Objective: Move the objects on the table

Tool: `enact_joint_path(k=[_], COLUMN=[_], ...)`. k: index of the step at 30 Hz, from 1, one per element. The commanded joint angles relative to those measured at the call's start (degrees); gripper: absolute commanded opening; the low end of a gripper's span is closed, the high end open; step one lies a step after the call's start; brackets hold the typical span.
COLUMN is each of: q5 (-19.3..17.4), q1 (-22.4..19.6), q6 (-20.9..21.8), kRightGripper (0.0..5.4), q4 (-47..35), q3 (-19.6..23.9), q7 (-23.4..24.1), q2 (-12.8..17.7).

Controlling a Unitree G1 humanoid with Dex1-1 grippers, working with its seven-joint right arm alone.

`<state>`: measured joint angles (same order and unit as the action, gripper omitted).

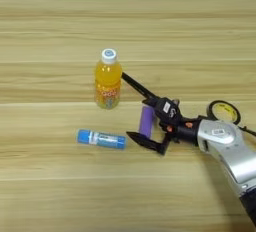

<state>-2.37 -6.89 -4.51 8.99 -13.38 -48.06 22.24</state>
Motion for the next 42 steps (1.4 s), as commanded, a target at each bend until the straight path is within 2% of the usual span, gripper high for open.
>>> enact_joint_path(k=[1, 12, 16, 24, 28, 31, 39, 42], q5=[1.43, 1.98, 3.29, 3.13, 2.97, 2.86, 2.47, 1.15], q1=[-0.25, -0.29, -0.65, -1.68, -1.90, -2.06, -2.20, -2.18], q6=[-1.20, -3.05, -3.85, -5.36, -5.05, -4.97, -4.57, -4.33], kRightGripper=[5.38, 5.38, 5.38, 5.38, 4.87, 4.71, 4.70, 4.70], q4=[0.00, 0.92, 2.71, 5.84, 6.86, 7.40, 7.87, 7.37], q3=[0.11, -0.77, -1.79, -2.66, -2.84, -2.97, -3.07, -2.17], q7=[0.73, 0.14, 0.47, -0.26, -0.66, -0.76, -1.05, -1.40], q2=[2.11, 2.47, 2.47, 2.25, 2.19, 2.22, 2.31, 2.06])
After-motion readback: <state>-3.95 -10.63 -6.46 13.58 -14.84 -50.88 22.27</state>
